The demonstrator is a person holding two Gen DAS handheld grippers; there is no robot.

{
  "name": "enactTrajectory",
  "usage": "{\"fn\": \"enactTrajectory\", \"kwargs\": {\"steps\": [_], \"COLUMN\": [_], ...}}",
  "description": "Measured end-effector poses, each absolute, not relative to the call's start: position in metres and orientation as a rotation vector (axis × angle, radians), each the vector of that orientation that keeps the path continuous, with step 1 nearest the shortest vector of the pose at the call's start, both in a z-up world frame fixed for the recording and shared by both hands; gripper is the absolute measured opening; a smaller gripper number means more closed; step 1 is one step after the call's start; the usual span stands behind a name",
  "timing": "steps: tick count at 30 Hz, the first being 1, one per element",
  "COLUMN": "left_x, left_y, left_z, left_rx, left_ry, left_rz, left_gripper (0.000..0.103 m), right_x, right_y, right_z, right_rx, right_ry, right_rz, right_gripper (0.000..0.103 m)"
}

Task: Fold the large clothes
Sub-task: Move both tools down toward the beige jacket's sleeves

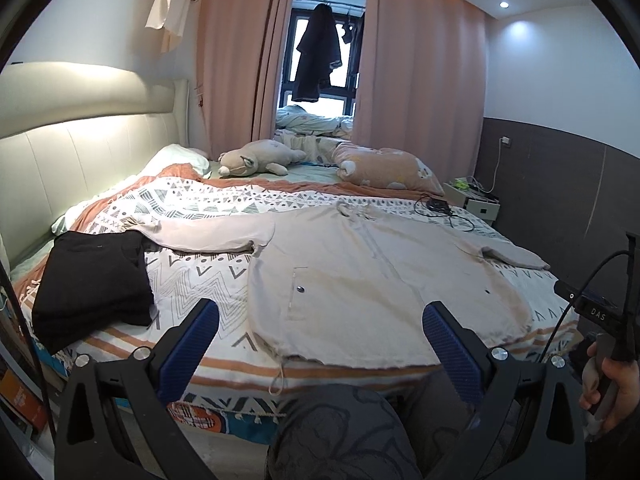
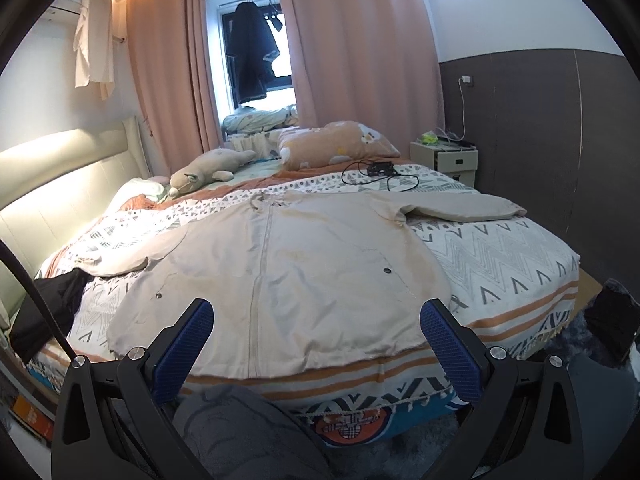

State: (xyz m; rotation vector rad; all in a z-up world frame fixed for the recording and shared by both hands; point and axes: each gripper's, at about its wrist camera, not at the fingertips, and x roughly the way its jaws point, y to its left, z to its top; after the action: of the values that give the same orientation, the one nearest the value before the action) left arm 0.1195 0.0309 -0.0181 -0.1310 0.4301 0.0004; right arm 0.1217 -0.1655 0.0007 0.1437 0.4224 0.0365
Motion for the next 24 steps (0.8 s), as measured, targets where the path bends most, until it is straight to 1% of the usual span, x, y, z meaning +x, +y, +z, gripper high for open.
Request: {"fn": "enactTrajectory", "kwargs": {"steps": [9, 16, 24], "left_x": [0.184, 0.228, 0.271], "left_y": [0.075, 0.095, 0.126], "left_z": [-0.024, -0.027, -0.032], "left_rx": [-0.284, -0.263, -0.285], "left_ry": [0.494, 0.525, 0.575], "left_rz": [0.032, 0.094, 0.134], "left_gripper": [0.103, 0.103, 0.103], "right_x": [0.195, 0.270, 0.341], "right_y": [-0.136, -0.116, -0.102], "right_z": [0.016, 0.018, 0.032], "right_rx": [0.168, 0.187, 0.254], "right_ry": [0.430, 0.506, 0.522], "right_rz": [0.072, 0.153, 0.191], "right_gripper": [0.103, 0.103, 0.103]}}
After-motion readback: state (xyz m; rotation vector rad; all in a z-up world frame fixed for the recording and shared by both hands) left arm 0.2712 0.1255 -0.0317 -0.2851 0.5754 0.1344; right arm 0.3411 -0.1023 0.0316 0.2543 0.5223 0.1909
